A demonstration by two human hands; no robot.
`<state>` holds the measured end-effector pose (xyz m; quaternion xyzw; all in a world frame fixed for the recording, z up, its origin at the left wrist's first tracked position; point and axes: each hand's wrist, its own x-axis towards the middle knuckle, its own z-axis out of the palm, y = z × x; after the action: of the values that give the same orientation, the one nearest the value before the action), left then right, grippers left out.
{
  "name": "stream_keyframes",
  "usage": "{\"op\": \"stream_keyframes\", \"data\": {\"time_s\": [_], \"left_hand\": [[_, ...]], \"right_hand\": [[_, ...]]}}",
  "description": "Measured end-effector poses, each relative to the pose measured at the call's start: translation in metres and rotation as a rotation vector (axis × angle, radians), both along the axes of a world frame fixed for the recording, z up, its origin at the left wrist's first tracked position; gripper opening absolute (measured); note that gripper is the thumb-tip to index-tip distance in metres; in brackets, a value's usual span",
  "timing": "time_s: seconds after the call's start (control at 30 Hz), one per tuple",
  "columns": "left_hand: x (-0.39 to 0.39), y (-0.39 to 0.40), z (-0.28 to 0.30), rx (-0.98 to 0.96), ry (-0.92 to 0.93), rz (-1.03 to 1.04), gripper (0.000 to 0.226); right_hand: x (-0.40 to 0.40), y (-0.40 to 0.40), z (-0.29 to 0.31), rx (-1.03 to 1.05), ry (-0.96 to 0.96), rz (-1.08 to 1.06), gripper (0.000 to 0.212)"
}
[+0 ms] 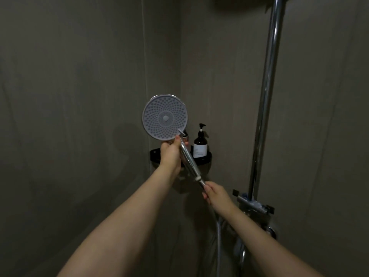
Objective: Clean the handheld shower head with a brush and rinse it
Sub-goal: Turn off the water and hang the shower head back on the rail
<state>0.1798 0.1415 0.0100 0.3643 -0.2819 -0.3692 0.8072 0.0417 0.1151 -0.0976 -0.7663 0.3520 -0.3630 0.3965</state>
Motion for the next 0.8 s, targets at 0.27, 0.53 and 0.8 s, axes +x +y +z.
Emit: {"op": "stream_keyframes", "data": {"time_s": [0.27, 0.53, 0.8], "left_hand": [[0.008, 0.01, -0.002, 0.002, 0.061, 0.038, 0.01], [0.017, 0.022, -0.002, -0.045, 0.151, 0.025, 0.007], [0.012, 0.028, -0.003, -0.031, 0.108, -0.026, 0.014]], "right_hand": [[0.018, 0.007, 0.002, 0.084, -0.081, 0.012, 0.023], [0.02, 0.02, 0.017, -0.023, 0.036, 0.031, 0.014], [0.01, 0.023, 0.018, 0.13, -0.067, 0.155, 0.019]]}}
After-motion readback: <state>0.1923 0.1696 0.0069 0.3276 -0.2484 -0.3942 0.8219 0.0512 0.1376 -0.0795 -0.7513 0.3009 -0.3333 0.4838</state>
